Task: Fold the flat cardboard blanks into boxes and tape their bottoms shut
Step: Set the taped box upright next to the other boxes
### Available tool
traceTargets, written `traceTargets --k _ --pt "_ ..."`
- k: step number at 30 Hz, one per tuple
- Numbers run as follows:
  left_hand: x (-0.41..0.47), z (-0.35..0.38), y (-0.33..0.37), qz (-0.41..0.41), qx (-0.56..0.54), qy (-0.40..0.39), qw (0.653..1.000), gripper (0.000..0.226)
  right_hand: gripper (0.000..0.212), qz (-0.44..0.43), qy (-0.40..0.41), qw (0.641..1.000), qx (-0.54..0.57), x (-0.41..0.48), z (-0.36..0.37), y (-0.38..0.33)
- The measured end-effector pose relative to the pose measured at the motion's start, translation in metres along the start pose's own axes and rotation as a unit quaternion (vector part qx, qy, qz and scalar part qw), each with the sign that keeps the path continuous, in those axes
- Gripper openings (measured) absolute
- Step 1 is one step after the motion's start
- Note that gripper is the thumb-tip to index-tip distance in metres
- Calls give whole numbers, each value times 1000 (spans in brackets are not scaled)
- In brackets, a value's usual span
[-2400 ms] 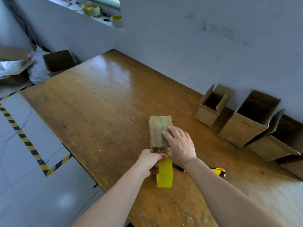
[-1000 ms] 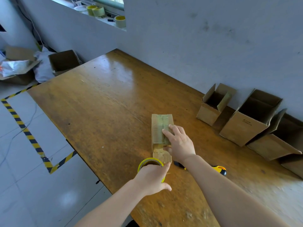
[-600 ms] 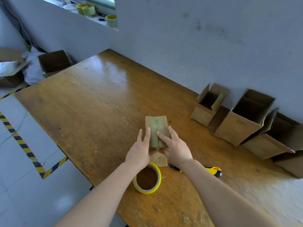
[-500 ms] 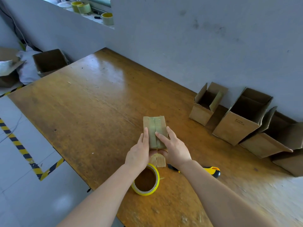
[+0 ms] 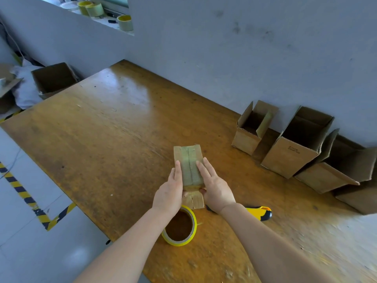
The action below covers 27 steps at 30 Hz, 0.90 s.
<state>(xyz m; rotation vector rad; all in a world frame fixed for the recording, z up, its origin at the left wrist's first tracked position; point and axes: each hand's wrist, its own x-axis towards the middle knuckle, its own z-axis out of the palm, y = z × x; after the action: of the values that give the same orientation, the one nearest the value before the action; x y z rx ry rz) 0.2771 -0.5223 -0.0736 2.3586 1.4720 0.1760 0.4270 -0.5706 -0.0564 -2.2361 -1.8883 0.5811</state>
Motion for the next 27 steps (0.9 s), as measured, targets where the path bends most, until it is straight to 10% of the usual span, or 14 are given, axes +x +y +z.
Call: traceTargets --k 5,11,15,20,27 --pt "-1 -8 -1 -25 -99 8 995 101 89 118 -13 970 214 -4 2 5" --pt "11 -17 -5 -85 -326 1 942 102 35 290 -10 807 515 7 -14 8" --pt "14 -19 -6 -125 -483 -49 866 98 38 315 31 732 603 6 -26 13" --pt "15 -25 5 -154 -509 -130 837 87 45 269 131 747 594 7 -39 7" --pt "23 -28 21 -143 -423 -84 891 59 42 147 235 914 297 3 -46 -19"
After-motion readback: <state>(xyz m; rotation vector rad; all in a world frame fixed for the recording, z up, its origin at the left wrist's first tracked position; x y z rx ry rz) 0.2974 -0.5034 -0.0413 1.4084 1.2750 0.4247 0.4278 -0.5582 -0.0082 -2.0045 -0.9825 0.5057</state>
